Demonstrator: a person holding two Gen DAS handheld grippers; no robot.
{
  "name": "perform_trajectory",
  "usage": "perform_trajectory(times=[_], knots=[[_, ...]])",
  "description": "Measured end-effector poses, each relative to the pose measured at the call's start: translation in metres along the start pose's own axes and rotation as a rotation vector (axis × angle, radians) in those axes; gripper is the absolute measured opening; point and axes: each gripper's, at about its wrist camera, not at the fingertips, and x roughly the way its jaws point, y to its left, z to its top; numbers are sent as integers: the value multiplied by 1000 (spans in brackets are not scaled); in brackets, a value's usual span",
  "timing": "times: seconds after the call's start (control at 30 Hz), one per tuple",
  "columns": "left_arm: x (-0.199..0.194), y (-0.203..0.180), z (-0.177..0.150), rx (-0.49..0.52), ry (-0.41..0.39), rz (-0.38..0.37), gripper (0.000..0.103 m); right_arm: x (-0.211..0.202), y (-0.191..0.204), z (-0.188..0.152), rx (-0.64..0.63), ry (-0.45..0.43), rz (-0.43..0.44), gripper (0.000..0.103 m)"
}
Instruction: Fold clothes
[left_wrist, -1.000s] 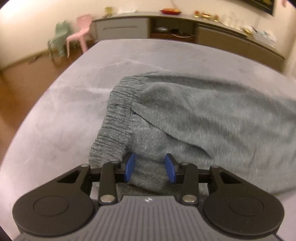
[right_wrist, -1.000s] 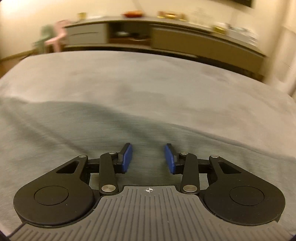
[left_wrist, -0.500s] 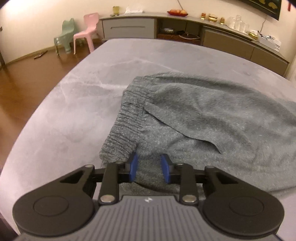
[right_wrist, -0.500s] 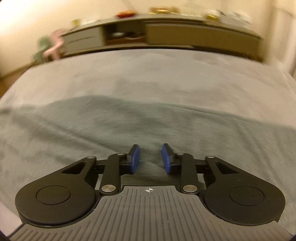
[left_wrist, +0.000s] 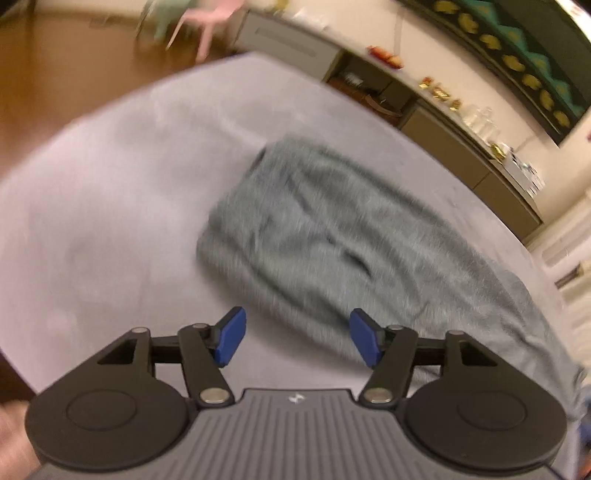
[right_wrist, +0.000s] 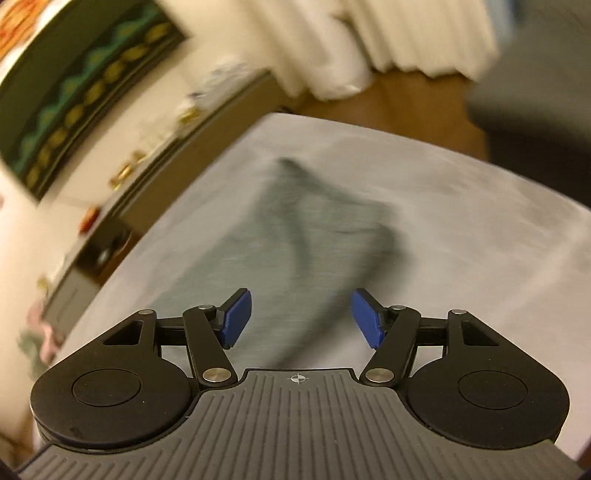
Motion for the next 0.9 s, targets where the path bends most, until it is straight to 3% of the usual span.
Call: perform_trajectory(times=[0.07,0.17,0.33,0.5,0.63,0.67,0.7,0.73,0.8,0.9], knots=[[13,1,-3,-46,31,-4,72,4,-23,2,64,33,13,64],[29,-1,-7,-72,44,11,76,30,-25,-1,124,67,57,65],[41,-4,-3,-108,-33,21,90,58,-20,-3,178,95,128,68],[53,-16,4,-112,-72,25,103,78,0,-2,146,82,109,69],[63,-34,7,-45,-111,90,103,82,16,-3,69,55,87,73],[66,-38,8,-25,-123,115,93,84,20,-3,37,44,75,71],[67,-43,9,-2,-133,148,63,87,26,-2,-5,36,54,59],[68,-46,10,21,-135,171,51,91,31,-2,-40,35,35,33],[68,-44,13,3,-120,139,14,99,32,-4,-53,47,31,8],[53,-43,12,-12,-146,90,10,85,37,-2,-55,-17,65,3]])
